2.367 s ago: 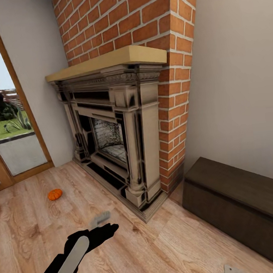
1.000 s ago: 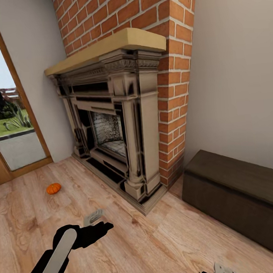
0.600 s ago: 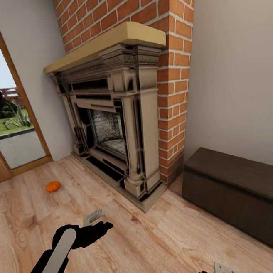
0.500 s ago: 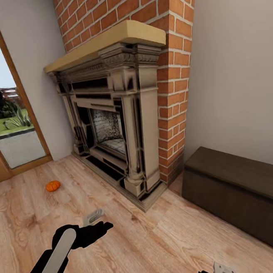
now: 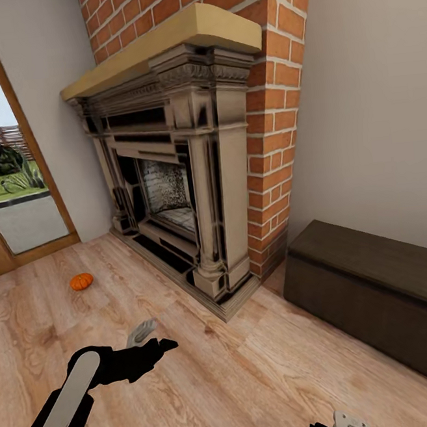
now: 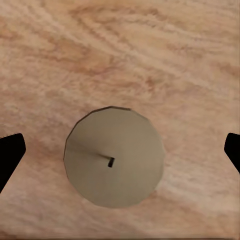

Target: Place each of the two pumpkins and all three candles from the living room inside a cabinet in the living room (use any cabinet), then make sure every cabinet is closed, and position the cauldron so it is next to a table in the living room.

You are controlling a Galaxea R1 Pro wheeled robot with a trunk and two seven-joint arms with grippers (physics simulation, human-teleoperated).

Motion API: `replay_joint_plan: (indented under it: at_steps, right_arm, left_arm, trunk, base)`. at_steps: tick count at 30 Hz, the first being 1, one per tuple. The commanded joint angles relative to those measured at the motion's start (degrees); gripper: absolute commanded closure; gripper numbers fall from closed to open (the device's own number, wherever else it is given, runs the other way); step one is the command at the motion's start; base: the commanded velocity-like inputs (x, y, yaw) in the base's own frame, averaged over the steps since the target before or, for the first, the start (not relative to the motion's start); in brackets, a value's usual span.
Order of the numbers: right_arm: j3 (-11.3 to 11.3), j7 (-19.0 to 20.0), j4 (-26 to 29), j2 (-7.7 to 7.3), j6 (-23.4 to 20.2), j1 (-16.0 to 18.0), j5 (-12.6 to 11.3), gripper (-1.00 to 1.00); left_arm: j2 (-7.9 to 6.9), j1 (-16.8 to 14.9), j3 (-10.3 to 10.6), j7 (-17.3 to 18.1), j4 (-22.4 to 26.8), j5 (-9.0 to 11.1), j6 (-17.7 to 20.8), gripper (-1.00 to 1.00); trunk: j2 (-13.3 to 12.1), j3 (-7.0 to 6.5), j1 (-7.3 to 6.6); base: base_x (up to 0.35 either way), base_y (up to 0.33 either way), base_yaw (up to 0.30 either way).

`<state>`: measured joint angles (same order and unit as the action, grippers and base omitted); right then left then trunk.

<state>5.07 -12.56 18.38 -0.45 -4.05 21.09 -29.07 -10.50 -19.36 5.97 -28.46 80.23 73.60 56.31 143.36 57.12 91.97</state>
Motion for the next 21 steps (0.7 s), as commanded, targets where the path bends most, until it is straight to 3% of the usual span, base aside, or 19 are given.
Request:
replay_joint_plan:
  at_steps: [1, 5, 7, 10, 13, 15, 21]
  right_arm:
    - [0.47, -0.34, 0.16, -0.06, -0.35, 0.0, -0.29, -1.0]
    - [0.47, -0.03, -0.18, -0.1, -0.35, 0.0, -0.29, -1.0]
    - [0.52, 0.43, -0.25, -0.1, -0.32, 0.0, -0.29, -1.0]
    - [0.55, 1.08, -0.27, -0.08, 0.03, 0.0, -0.23, -1.0]
    - [1.67, 1.79, -0.33, -0.08, 1.14, 0.0, -0.29, -1.0]
    - [2.66, 1.98, -0.35, -0.08, 1.42, 0.0, -0.33, -1.0]
    - [3.87, 2.17, -0.36, -0.08, 1.8, 0.0, -0.3, -1.0]
  left_arm:
    - [-0.04, -0.02, -0.13, -0.58, 0.2, 1.01, 0.27, -1.0]
    - [-0.12, 0.01, -0.85, -0.55, 0.6, 2.41, 0.7, -1.0]
    - [-0.23, 0.02, -1.33, -0.54, 0.68, 5.1, 0.83, -1.0]
    - [-2.44, 0.02, -1.31, -0.5, 0.8, 9.38, 0.89, -1.0]
    - [-4.53, 0.02, -1.09, 0.27, 1.07, 15.1, 0.9, -1.0]
    - [-5.0, 0.02, -0.98, 0.61, 1.15, 16.93, 0.91, -1.0]
    - [-5.45, 0.02, -0.88, 0.92, 1.24, 19.0, 0.91, -1.0]
  trunk:
    - [0.04, 0.29, 0.01]
    - [0.1, 1.17, 0.11]
    - [0.12, 1.61, 0.17]
    - [0.16, 2.28, 0.24]
    - [0.19, 2.72, 0.29]
    - [0.19, 2.72, 0.29]
    - [0.19, 2.72, 0.29]
  base:
    - [0.0, 0.0, 0.0]
    - [0.0, 0.0, 0.0]
    - [0.0, 0.0, 0.0]
    - [0.0, 0.0, 0.0]
    - [0.0, 0.0, 0.0]
    - [0.0, 0.0, 0.0]
    - [0.0, 0.0, 0.0]
